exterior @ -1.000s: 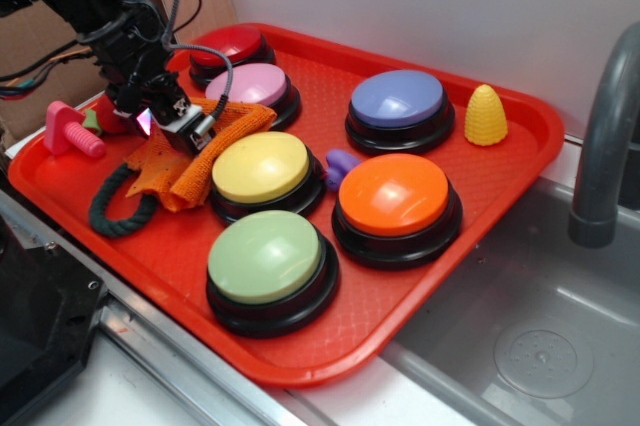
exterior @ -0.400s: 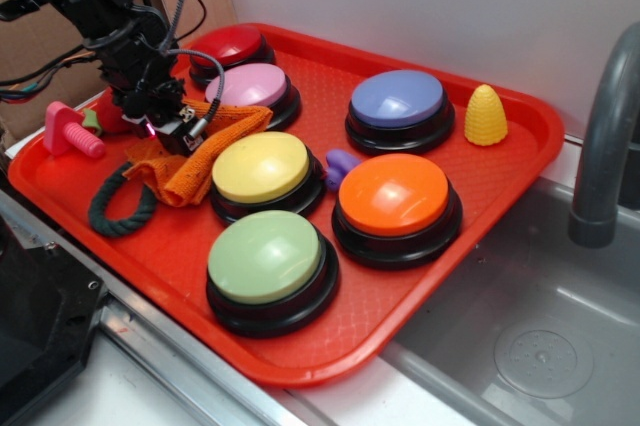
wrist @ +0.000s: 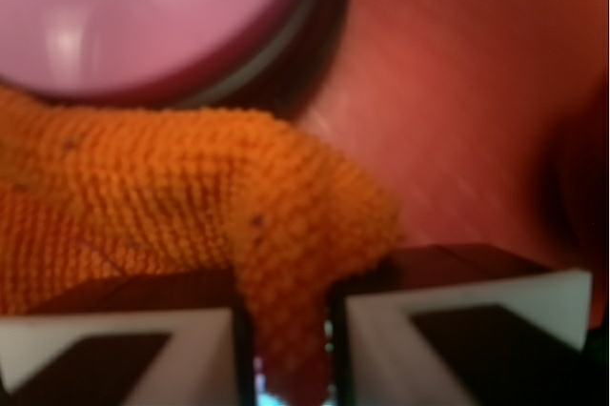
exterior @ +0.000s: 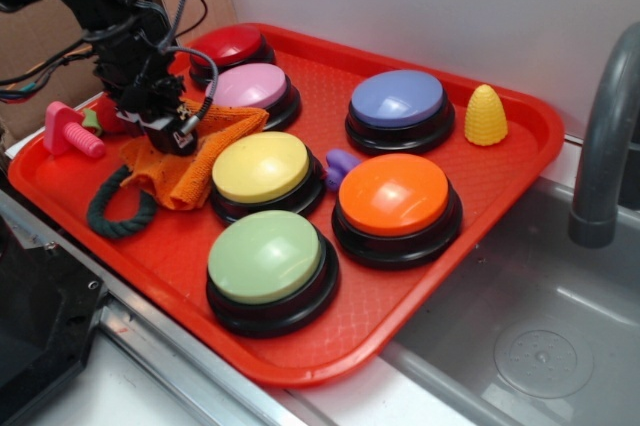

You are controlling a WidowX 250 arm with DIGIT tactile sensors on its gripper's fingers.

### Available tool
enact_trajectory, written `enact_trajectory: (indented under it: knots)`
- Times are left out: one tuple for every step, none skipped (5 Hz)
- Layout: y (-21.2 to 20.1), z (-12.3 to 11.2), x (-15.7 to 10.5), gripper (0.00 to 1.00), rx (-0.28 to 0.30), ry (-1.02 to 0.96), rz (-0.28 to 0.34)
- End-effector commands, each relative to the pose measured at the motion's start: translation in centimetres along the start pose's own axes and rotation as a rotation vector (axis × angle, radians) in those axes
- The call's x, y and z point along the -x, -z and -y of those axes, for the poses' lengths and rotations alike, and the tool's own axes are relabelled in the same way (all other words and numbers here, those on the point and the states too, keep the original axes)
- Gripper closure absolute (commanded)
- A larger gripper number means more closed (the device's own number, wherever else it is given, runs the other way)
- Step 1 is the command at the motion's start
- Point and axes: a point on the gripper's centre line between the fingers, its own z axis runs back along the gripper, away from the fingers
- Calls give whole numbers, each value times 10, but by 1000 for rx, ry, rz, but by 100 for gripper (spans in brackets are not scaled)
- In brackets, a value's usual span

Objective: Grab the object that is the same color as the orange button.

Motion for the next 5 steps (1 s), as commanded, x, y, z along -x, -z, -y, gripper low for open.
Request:
enact_trajectory:
  knots:
    - [-81,-2,3,100,-223,-163,44]
    - [-123,2,21,100,-195,-226,22]
    - [-149,-2,31,100,-172,-226,20]
    - [-159,-2,33,100,-161,-232,21]
    - [-151,1,27,100,-174,-227,5]
